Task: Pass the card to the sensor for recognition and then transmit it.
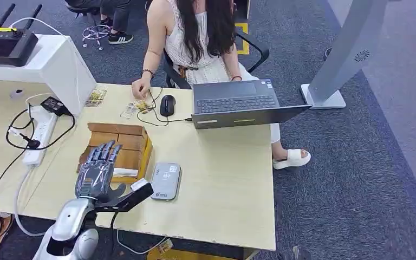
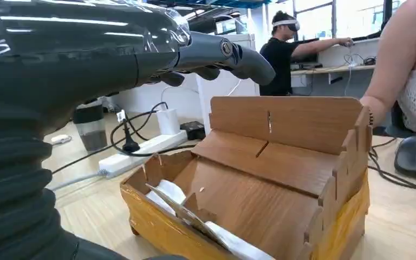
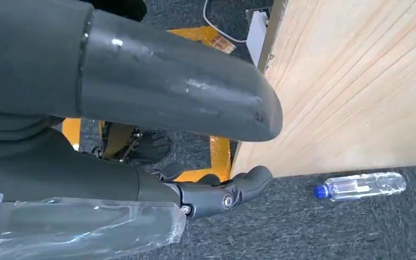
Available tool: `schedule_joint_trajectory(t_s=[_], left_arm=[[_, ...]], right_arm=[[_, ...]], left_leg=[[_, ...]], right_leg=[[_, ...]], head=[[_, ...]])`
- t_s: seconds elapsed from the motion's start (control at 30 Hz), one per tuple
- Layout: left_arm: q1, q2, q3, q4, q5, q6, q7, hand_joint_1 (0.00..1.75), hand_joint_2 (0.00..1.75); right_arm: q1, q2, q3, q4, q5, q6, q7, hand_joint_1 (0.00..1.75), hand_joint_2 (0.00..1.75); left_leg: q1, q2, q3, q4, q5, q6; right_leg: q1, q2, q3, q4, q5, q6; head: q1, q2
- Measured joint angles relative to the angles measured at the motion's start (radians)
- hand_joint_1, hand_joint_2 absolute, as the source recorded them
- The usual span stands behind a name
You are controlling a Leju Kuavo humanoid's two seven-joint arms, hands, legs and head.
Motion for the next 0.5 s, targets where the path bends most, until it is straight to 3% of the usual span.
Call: schedule_joint_trajectory(t_s=[0.5], left_arm=[[0.000,0.009,0.000,0.035,0.008,-0.039,0.031,0.00,1.75]], right_arm=[[-0.001,0.000,-0.001,0.003,0.012,0.000,0.013,0.00,0.00]], left_leg=[[0.000,0.000,0.000,0.000,0.000,0.000]], right_leg=[[0.000,0.000,0.000,0.000,0.000,0.000]], head=[[0.000,0.000]])
